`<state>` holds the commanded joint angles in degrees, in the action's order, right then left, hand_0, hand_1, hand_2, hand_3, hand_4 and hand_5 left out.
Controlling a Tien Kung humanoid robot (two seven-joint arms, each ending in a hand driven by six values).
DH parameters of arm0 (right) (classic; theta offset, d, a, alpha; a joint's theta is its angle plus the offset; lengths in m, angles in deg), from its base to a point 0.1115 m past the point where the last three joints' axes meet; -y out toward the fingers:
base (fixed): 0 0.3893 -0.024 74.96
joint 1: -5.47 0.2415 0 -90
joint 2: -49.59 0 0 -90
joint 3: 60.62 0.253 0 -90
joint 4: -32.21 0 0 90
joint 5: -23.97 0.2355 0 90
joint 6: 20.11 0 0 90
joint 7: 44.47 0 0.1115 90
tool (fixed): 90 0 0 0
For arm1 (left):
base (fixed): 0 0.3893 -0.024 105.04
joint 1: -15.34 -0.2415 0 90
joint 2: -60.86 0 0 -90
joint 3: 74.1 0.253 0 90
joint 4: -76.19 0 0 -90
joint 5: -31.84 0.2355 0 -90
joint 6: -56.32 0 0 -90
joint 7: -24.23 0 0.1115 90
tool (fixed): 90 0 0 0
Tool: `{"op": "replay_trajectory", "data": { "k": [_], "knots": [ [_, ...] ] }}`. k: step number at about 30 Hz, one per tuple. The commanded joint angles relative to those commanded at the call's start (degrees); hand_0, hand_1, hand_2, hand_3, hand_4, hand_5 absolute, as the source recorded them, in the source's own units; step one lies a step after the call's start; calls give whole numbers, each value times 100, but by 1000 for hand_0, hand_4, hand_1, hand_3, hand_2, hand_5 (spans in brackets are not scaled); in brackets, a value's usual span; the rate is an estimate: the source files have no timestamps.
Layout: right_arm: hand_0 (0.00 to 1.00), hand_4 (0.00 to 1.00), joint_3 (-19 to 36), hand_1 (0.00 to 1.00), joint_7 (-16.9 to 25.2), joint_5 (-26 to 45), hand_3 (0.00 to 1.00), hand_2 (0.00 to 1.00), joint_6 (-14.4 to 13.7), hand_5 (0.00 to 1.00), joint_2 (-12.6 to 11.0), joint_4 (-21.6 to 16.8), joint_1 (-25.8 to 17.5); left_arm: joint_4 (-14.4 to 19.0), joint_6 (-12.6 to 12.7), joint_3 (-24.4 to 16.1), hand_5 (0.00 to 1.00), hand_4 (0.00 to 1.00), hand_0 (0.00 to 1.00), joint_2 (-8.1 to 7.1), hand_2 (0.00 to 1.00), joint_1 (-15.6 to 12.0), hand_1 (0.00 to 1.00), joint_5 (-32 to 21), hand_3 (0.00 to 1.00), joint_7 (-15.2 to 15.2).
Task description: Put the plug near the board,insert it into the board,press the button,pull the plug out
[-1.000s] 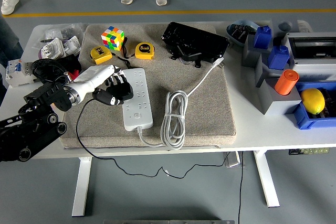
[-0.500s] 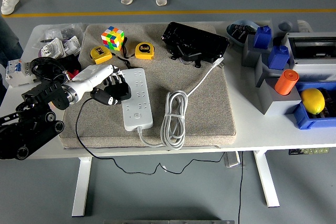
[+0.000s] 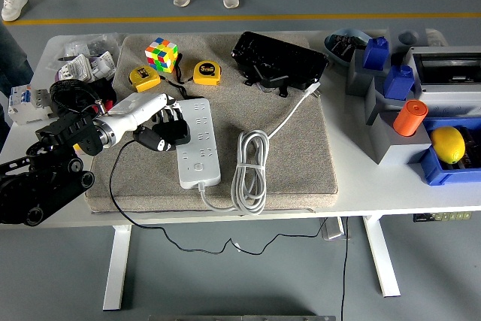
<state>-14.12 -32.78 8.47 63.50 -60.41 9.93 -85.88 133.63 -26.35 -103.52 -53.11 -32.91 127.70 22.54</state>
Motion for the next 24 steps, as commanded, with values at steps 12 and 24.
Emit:
{"op": "replay_trajectory", "data": {
  "k": [12,24],
  "knots": [
    [714,998,7,720,-1,-24,652,735,1,630,0,-11,11,-69,-140,-56,2,910,527,-4,565,32,542,-12,585,116],
    [714,998,22,720,1,-39,651,735,-1,630,3,-19,15,-70,-204,-21,10,925,542,-13,582,40,558,-48,600,151]
  ]
}}
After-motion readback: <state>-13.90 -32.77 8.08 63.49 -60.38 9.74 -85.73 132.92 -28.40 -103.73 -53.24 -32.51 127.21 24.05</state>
